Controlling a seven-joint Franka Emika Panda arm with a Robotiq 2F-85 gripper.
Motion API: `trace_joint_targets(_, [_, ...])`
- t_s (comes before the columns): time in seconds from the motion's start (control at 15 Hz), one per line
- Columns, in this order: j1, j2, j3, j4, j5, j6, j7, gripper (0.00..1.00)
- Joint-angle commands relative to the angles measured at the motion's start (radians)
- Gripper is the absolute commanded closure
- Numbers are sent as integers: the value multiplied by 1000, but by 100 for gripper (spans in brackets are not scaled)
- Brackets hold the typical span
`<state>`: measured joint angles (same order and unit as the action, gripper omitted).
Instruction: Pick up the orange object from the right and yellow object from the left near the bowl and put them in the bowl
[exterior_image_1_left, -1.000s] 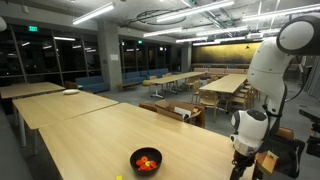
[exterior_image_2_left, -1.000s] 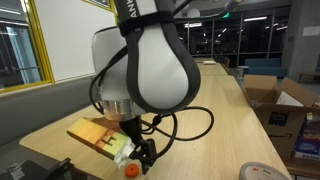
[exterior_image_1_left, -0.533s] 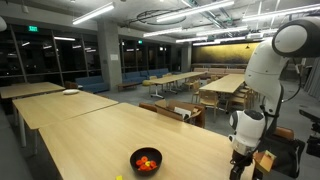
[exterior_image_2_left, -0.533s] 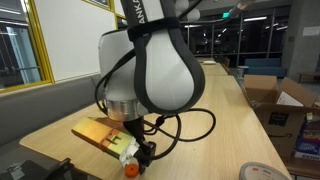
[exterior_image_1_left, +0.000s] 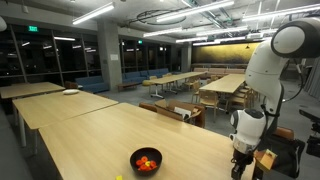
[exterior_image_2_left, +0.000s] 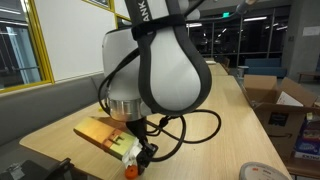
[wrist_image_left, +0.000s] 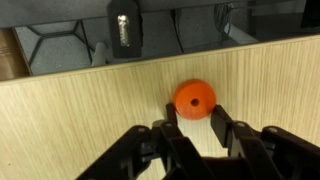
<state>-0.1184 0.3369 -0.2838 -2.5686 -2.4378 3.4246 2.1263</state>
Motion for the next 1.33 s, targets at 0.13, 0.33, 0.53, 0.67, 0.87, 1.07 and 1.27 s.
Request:
trace_joint_targets(0.13, [149, -52, -106, 46, -52, 73, 78, 76])
trace_joint_targets(0.33, [306, -36, -180, 124, -64, 100, 181, 76])
trace_joint_targets(0.53, [480, -1, -255, 247, -71, 135, 315, 76])
trace_joint_targets(0.67, [582, 24, -304, 339, -78, 162, 394, 76])
trace_joint_targets(0.87, [712, 67, -384, 494, -102, 222, 504, 76])
trace_joint_targets(1.07, [783, 117, -428, 650, -105, 293, 570, 76])
trace_joint_targets(1.27, [792, 166, -425, 786, -71, 352, 584, 76])
